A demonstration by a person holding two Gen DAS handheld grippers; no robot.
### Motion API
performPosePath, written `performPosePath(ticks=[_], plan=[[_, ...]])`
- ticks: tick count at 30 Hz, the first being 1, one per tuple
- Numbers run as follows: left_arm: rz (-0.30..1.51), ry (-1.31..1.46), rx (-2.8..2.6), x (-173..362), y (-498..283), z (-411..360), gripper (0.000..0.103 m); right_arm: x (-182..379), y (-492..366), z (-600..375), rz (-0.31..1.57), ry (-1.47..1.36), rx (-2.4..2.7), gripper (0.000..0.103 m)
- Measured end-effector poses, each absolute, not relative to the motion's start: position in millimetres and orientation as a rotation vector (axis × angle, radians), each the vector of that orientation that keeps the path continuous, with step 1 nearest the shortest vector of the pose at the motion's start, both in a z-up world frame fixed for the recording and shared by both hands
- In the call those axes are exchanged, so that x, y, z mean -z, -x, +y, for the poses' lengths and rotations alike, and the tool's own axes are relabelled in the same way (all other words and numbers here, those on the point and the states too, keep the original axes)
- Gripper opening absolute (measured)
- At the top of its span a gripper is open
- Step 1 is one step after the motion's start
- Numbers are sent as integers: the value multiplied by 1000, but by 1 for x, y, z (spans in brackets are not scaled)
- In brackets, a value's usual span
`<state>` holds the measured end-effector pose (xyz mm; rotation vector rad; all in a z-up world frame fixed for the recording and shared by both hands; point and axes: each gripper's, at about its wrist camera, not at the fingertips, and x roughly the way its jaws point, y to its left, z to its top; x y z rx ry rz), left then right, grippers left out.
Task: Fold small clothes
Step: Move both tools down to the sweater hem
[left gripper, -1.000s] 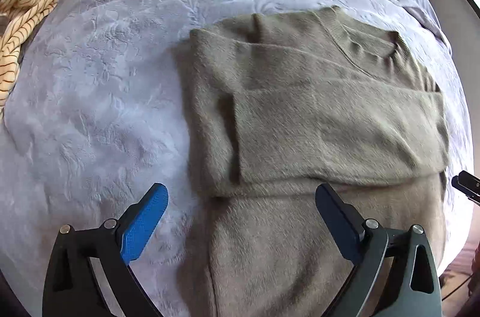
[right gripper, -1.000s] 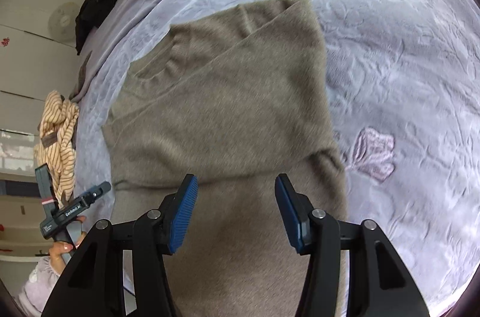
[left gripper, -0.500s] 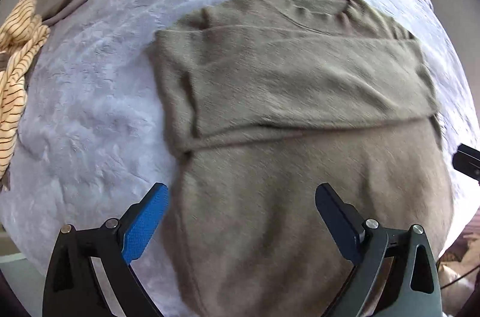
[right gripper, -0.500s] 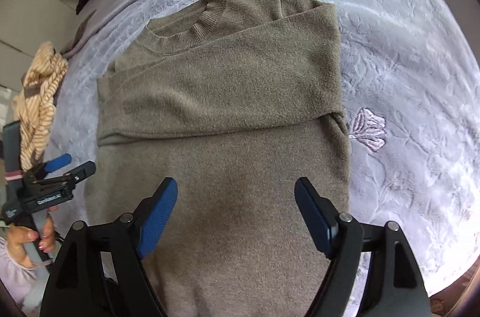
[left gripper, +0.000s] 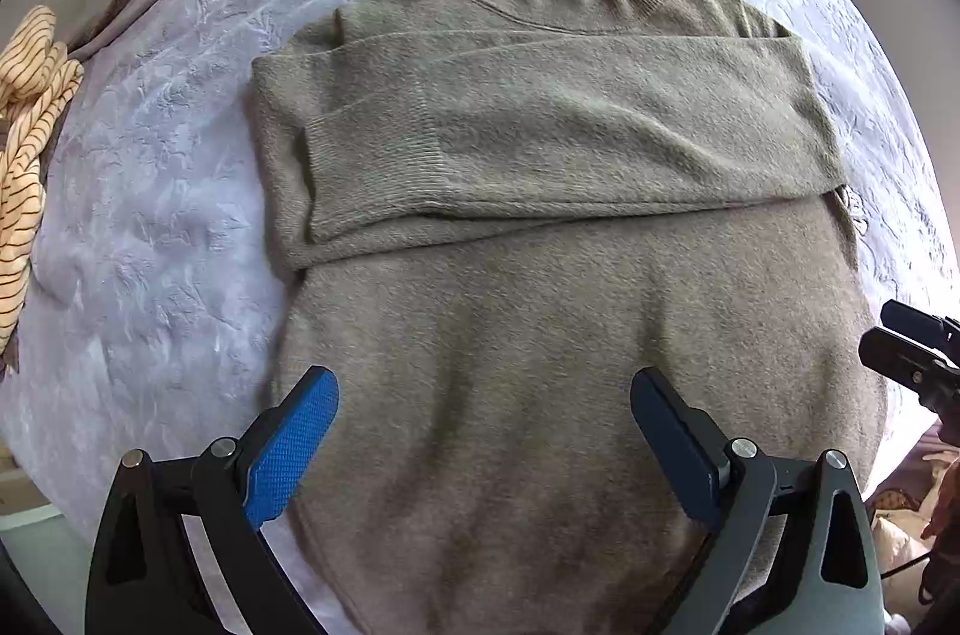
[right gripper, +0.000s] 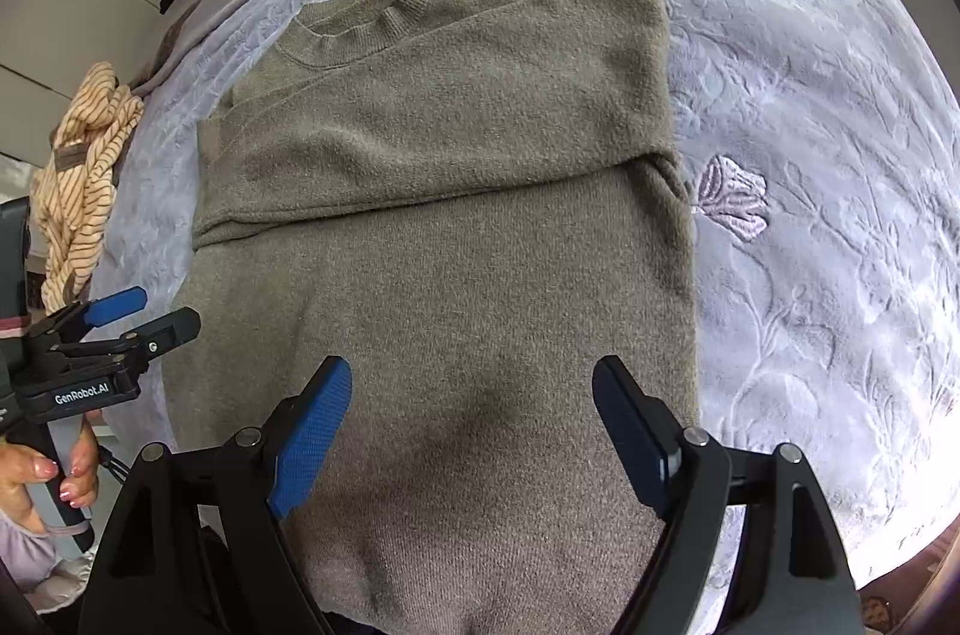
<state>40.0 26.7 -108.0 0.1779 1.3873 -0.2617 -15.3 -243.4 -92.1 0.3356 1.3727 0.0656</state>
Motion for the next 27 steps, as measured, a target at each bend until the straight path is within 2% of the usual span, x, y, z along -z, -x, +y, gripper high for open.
performPosePath(ticks=[1, 12, 27], plan=[[1389, -179, 261, 108, -39, 24, 98, 92, 16, -246, 1375, -345, -67, 103], [1394, -163, 205, 99, -19, 7, 99, 100, 21, -270, 1446, -413, -104, 103], [1421, -60, 90, 98, 23, 40, 98, 111, 37, -291, 1482, -457, -141, 103]])
